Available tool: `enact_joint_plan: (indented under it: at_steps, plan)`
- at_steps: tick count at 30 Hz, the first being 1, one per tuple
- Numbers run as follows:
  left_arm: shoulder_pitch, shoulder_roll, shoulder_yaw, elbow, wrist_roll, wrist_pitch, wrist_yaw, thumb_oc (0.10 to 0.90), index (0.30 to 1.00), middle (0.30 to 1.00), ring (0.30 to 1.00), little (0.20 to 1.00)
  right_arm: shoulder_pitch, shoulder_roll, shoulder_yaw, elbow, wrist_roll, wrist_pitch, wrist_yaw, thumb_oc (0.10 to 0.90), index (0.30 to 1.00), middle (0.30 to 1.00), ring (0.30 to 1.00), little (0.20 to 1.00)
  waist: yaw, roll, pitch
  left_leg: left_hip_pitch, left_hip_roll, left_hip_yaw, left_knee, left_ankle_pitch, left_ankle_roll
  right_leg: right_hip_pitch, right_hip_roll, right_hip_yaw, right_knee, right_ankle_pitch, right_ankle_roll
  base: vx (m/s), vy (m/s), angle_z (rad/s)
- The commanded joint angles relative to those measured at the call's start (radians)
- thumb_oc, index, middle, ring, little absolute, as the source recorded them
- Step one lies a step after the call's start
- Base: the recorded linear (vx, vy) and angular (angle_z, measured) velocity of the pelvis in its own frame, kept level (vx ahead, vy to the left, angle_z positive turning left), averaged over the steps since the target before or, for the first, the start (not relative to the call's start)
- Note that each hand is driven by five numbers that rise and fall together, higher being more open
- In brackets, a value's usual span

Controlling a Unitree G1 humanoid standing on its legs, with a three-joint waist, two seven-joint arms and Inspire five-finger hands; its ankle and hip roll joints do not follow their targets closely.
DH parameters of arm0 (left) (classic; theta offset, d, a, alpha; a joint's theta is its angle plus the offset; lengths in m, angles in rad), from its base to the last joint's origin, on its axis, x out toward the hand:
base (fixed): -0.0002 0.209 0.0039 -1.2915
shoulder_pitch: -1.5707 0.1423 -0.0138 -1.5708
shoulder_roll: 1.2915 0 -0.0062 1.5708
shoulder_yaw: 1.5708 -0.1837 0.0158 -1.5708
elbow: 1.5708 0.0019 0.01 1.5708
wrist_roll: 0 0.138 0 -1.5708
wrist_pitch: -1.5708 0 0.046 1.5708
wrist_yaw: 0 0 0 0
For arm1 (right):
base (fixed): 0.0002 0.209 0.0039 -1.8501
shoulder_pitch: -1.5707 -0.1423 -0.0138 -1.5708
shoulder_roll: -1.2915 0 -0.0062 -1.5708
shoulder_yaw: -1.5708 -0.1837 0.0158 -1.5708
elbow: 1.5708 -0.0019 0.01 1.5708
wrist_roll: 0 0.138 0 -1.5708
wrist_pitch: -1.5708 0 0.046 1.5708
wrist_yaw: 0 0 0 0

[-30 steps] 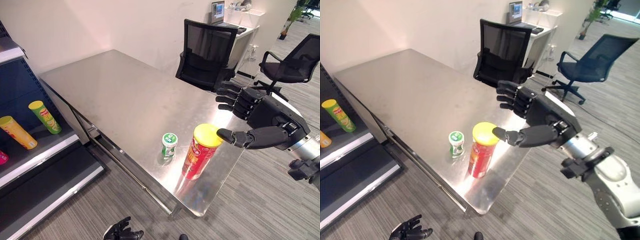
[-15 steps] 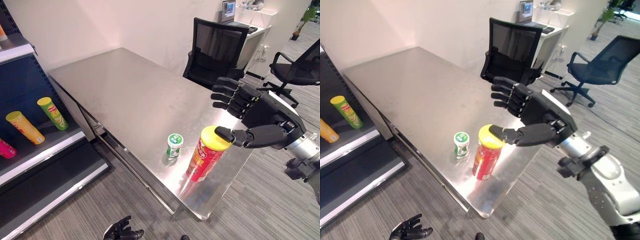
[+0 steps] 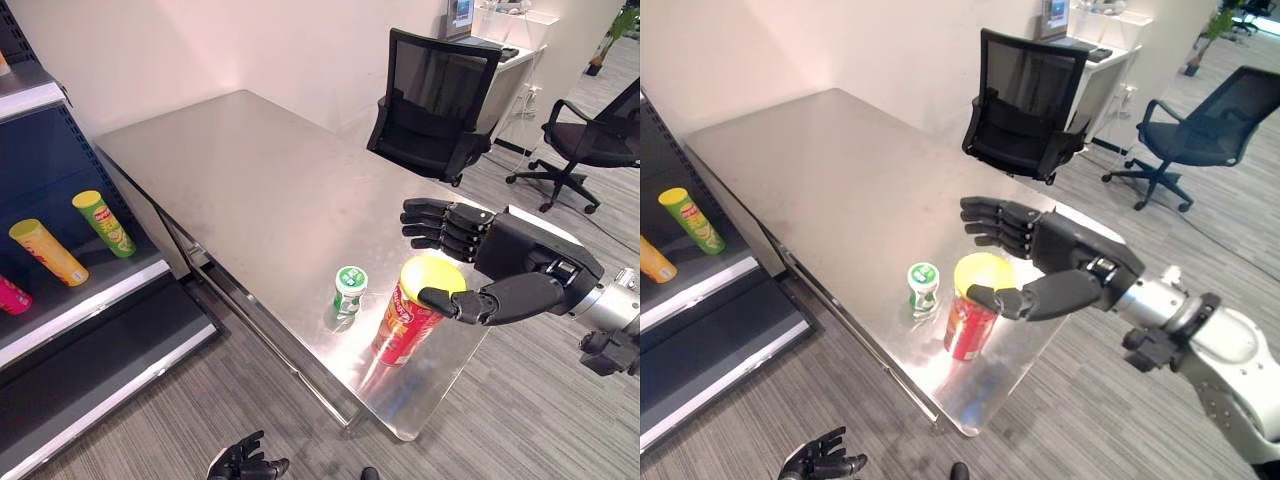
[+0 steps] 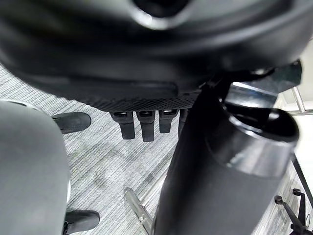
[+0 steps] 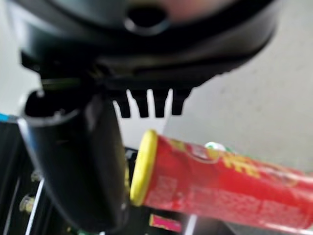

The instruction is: Put the goods on the table back onto the shelves and tidy them up.

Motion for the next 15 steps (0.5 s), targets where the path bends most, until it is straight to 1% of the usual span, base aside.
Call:
enact_joint_plan:
  at_steps: [1, 2, 3, 4, 5, 6, 13, 15]
  plan:
    - [-0.065, 0.034, -0.018, 0.012, 0.017, -0.055, -0.031, 0.8, 0.9, 0.9, 0.9, 0.9, -0.092, 0.024, -0.07, -0.013, 0.022, -0.072, -0.017, 0.8, 0.9, 0.9, 0.9, 0.9, 0.024, -0.047, -0.022, 0.036, 0.009, 0.033, 0.006, -0.092, -0.02, 0.054, -0.025, 0.021, 0.014, -0.067, 0.049, 0.0, 0.0, 0.0]
    - [-0.066, 0.036, -0.02, 0.012, 0.018, -0.055, -0.029, 0.8, 0.9, 0.9, 0.9, 0.9, -0.101, 0.048, -0.073, -0.005, 0.026, -0.081, -0.031, 0.8, 0.9, 0.9, 0.9, 0.9, 0.024, -0.046, -0.022, 0.037, 0.008, 0.032, 0.006, -0.093, -0.019, 0.055, -0.025, 0.022, 0.014, -0.067, 0.049, 0.0, 0.0, 0.0]
    - [-0.067, 0.036, -0.02, 0.012, 0.018, -0.055, -0.029, 0.8, 0.9, 0.9, 0.9, 0.9, -0.102, 0.049, -0.072, -0.005, 0.026, -0.081, -0.032, 0.8, 0.9, 0.9, 0.9, 0.9, 0.024, -0.046, -0.022, 0.037, 0.008, 0.032, 0.006, -0.093, -0.019, 0.055, -0.025, 0.022, 0.014, -0.067, 0.049, 0.0, 0.0, 0.0]
    - [-0.069, 0.036, -0.021, 0.012, 0.019, -0.053, -0.023, 0.8, 0.9, 0.9, 0.9, 0.9, -0.127, 0.108, -0.074, 0.004, 0.024, -0.102, -0.067, 0.8, 0.9, 0.9, 0.9, 0.9, 0.026, -0.043, -0.022, 0.038, 0.008, 0.03, 0.006, -0.095, -0.017, 0.056, -0.025, 0.023, 0.014, -0.069, 0.048, 0.0, 0.0, 0.0]
    - [-0.069, 0.036, -0.02, 0.012, 0.019, -0.053, -0.023, 0.8, 0.9, 0.9, 0.9, 0.9, -0.129, 0.108, -0.072, 0.005, 0.024, -0.102, -0.068, 0.8, 0.9, 0.9, 0.9, 0.9, 0.025, -0.044, -0.022, 0.038, 0.008, 0.03, 0.006, -0.095, -0.017, 0.056, -0.025, 0.023, 0.014, -0.069, 0.048, 0.0, 0.0, 0.0]
    - [-0.07, 0.036, -0.019, 0.008, 0.017, -0.052, -0.021, 0.8, 0.9, 0.9, 0.9, 0.9, -0.145, 0.133, -0.068, 0.003, 0.021, -0.103, -0.081, 0.8, 0.9, 0.9, 0.9, 0.9, 0.027, -0.042, -0.021, 0.039, 0.008, 0.03, 0.006, -0.096, -0.016, 0.057, -0.025, 0.022, 0.014, -0.069, 0.048, 0.0, 0.0, 0.0]
    - [-0.079, 0.042, -0.019, 0.004, 0.017, -0.048, -0.012, 0.8, 0.9, 0.9, 0.9, 0.9, -0.195, 0.211, -0.032, -0.023, 0.03, -0.12, -0.094, 0.8, 0.9, 0.9, 0.9, 0.9, 0.035, -0.036, -0.021, 0.043, 0.005, 0.025, 0.006, -0.098, -0.013, 0.061, -0.026, 0.02, 0.014, -0.072, 0.046, 0.0, 0.0, 0.0]
    - [-0.078, 0.045, -0.019, 0.005, 0.019, -0.048, -0.011, 0.8, 0.9, 0.9, 0.9, 0.9, -0.2, 0.209, -0.013, -0.036, 0.032, -0.117, -0.086, 0.8, 0.9, 0.9, 0.9, 0.9, 0.038, -0.035, -0.021, 0.043, 0.005, 0.023, 0.006, -0.098, -0.013, 0.062, -0.026, 0.018, 0.014, -0.073, 0.046, 0.0, 0.0, 0.0]
